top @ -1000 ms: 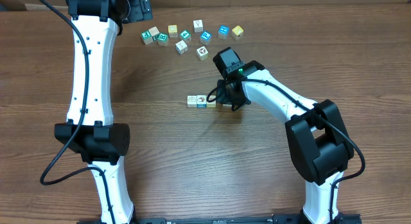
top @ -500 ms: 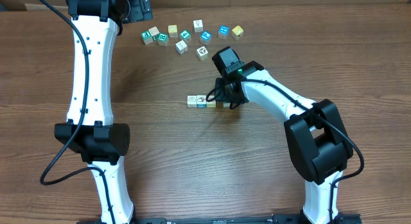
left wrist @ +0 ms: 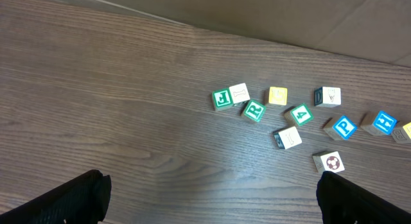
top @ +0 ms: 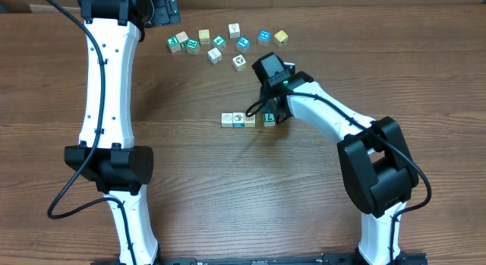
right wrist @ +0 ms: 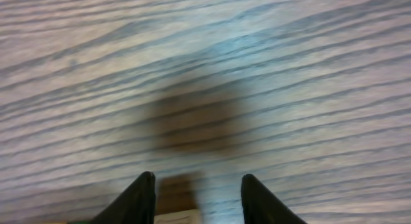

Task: Form a horizontal line
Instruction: 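Open the right gripper and adjust the L block against the row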

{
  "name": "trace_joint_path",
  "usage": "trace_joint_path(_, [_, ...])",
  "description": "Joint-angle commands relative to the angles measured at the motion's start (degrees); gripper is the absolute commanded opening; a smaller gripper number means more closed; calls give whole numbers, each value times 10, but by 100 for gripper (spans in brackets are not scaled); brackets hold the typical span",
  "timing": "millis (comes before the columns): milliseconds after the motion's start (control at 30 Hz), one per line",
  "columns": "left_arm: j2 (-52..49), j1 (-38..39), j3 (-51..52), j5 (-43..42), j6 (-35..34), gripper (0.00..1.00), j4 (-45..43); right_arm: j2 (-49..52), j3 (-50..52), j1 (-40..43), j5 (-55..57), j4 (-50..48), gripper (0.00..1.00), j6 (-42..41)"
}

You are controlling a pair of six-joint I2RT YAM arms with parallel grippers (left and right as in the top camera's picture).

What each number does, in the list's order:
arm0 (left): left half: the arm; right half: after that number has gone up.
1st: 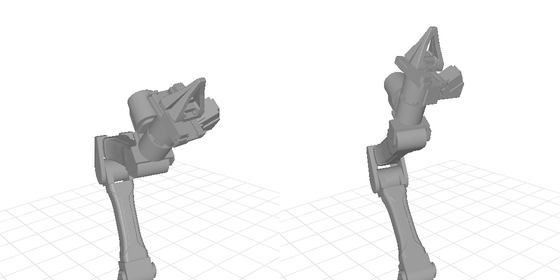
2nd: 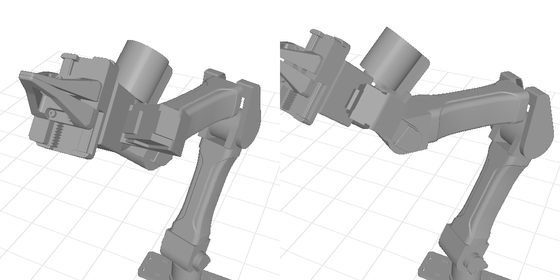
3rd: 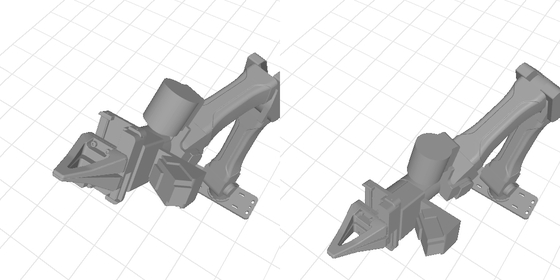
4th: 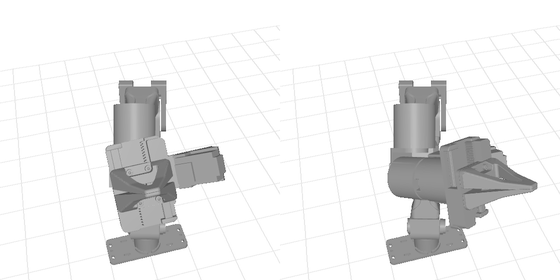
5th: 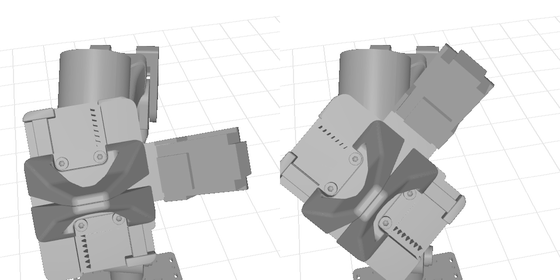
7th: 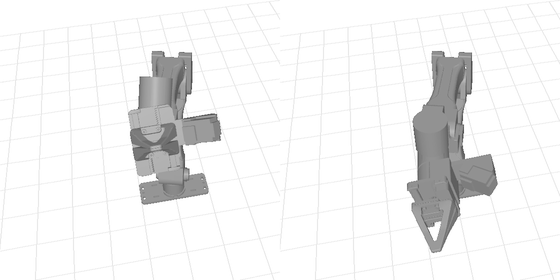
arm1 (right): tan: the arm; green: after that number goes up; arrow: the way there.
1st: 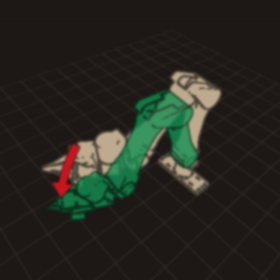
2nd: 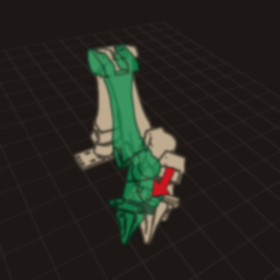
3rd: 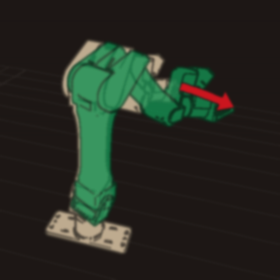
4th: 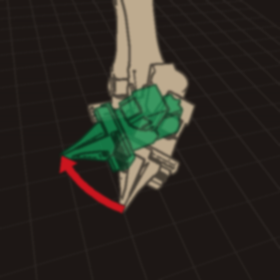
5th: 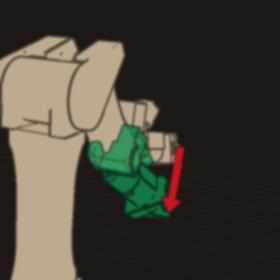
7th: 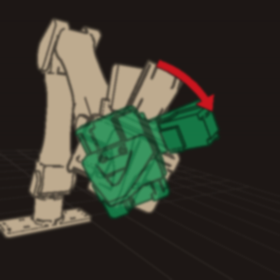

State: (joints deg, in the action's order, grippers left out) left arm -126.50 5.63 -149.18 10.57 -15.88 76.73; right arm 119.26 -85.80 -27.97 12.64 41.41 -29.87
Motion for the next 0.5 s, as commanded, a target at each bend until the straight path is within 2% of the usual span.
trace_joint_path(0, [2, 4, -3, 3, 7, 100, 0, 4, 3, 20, 12, 8, 30, -4])
trace_joint_path(200, [2, 4, -3, 3, 7, 100, 0, 4, 3, 33, -40, 46, 4, -3])
trace_joint_path(467, [2, 4, -3, 3, 7, 100, 0, 4, 3, 32, -105, 55, 4, 1])
